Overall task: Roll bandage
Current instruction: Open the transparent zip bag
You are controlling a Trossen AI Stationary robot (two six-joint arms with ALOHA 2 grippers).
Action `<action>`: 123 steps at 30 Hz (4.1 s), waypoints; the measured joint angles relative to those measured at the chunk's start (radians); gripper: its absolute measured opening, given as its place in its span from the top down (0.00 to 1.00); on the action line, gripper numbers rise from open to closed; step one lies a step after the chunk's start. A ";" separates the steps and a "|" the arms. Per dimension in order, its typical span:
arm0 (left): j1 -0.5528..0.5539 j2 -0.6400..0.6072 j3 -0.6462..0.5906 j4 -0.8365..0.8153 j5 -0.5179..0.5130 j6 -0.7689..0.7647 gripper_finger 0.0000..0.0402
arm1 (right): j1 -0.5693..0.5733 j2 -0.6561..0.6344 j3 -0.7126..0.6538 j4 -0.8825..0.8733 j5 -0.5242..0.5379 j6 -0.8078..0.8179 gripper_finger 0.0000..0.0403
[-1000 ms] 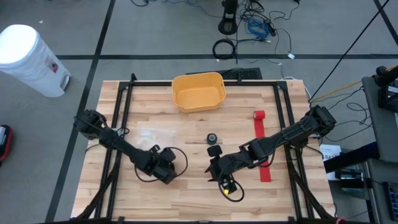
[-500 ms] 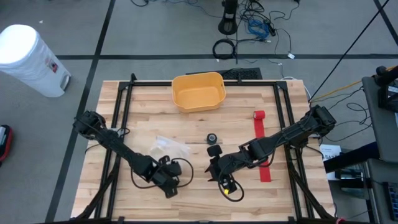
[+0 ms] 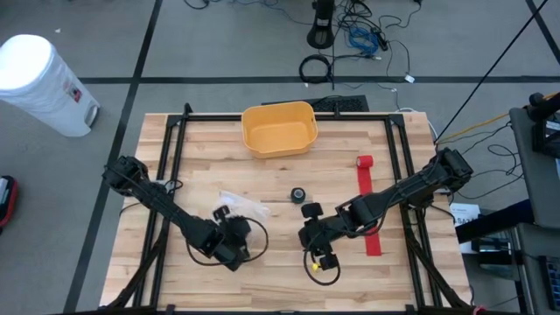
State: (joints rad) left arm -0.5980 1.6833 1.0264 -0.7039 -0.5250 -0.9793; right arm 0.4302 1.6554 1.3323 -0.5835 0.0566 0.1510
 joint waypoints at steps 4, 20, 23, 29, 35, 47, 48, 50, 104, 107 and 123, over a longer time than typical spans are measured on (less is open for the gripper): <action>0.000 0.000 -0.004 -0.086 -0.072 -0.130 0.57 | 0.016 0.000 0.000 -0.048 0.021 0.075 0.63; -0.074 0.008 -0.006 -0.001 -0.045 -0.141 0.57 | 0.032 0.023 0.000 0.033 0.233 -0.011 0.63; -0.078 0.034 -0.007 0.031 -0.045 -0.142 0.57 | 0.032 0.040 0.000 0.025 0.229 -0.025 0.63; -0.069 0.117 -0.007 0.249 0.009 -0.083 0.57 | 0.022 0.073 0.000 0.028 0.229 -0.054 0.63; -0.042 0.173 -0.007 0.302 -0.003 -0.061 0.57 | 0.002 0.093 -0.001 0.029 0.226 -0.062 0.63; -0.051 0.187 0.034 0.382 0.145 0.061 0.57 | -0.004 0.097 -0.001 0.032 0.225 -0.058 0.63; -0.059 0.184 0.046 0.388 0.163 0.085 0.57 | -0.004 0.097 -0.001 0.031 0.226 -0.058 0.63; -0.075 0.182 0.074 0.392 0.188 0.113 0.57 | -0.004 0.097 -0.001 0.031 0.226 -0.058 0.63; -0.109 0.365 0.275 -0.299 -0.141 -0.263 0.57 | 0.032 0.385 -0.006 0.302 0.239 -0.135 0.63; -0.109 0.355 0.282 -0.293 -0.141 -0.262 0.57 | 0.017 0.385 -0.006 0.304 0.240 -0.138 0.63; -0.078 0.356 0.320 0.208 -0.242 -0.026 0.57 | 0.030 0.301 -0.006 -0.105 0.227 0.032 0.63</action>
State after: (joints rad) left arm -0.6764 2.0388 1.3460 -0.4955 -0.7670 -1.0054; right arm 0.4602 1.9560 1.3262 -0.6886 0.2840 0.1826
